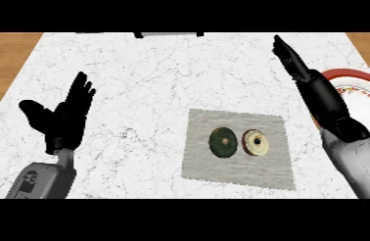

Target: Pick the cupcake from the placemat and place it in the plate

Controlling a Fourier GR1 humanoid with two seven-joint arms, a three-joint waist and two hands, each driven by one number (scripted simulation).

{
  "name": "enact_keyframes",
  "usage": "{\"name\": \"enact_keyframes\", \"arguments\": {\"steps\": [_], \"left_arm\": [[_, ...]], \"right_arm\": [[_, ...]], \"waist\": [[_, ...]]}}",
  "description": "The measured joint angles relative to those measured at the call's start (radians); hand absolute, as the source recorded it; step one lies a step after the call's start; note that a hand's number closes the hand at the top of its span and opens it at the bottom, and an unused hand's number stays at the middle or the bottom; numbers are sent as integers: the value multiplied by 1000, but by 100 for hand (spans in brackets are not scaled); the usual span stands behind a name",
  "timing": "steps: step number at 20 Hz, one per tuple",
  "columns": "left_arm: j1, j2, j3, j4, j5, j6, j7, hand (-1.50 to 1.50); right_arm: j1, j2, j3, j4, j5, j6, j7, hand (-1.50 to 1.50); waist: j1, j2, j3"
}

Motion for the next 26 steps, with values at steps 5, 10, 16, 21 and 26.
{"name": "enact_keyframes", "arguments": {"steps": [5,10,16,21,26], "left_arm": [[49,32,-26,-2,-61,9,11,0],[101,44,-55,31,-93,12,25,0],[141,34,-73,35,-103,14,24,0],[147,24,-97,17,-129,16,36,0],[130,19,-98,20,-136,5,50,0]], "right_arm": [[50,70,-49,-66,-137,-7,112,150],[63,-132,-15,-53,128,-63,162,150],[258,75,-45,-64,98,-293,81,-150],[412,136,-25,-58,20,-197,-164,-150],[427,30,21,-66,171,-190,-118,-150]], "waist": [[4,14,-22],[-23,10,-43],[-30,19,-28],[-7,23,-29],[5,24,-32]]}}
